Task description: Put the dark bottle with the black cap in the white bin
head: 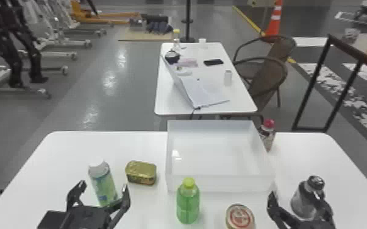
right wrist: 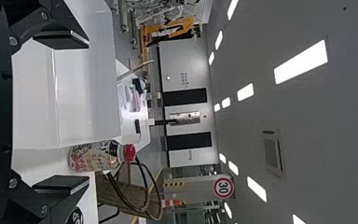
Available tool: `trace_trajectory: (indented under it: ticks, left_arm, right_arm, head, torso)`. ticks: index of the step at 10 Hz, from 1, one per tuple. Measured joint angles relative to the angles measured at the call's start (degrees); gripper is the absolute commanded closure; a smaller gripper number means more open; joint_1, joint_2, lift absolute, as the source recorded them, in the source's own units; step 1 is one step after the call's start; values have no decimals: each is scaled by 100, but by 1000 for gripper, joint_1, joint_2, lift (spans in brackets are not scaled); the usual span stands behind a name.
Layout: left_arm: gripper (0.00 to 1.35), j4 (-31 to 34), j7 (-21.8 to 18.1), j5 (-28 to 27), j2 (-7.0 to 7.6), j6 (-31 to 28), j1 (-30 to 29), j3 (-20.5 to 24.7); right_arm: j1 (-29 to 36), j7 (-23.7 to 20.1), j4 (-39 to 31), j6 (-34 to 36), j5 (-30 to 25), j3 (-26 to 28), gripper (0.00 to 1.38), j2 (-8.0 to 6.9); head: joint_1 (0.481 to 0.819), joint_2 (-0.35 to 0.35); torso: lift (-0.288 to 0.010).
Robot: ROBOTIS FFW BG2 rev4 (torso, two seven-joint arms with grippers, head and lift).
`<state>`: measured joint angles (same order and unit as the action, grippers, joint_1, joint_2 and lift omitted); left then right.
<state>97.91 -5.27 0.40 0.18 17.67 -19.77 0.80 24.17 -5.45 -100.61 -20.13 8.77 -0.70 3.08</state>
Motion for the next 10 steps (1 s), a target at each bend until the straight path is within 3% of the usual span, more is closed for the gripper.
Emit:
trace_trajectory:
  ticks: [10]
  left_arm:
    - [151, -26, 0, 44, -9, 14, 9, 7]
  right_arm:
    - [-88, 219, -153, 131, -200, 11, 254, -20]
  head:
    - [549, 0]
  torso:
    - [-100]
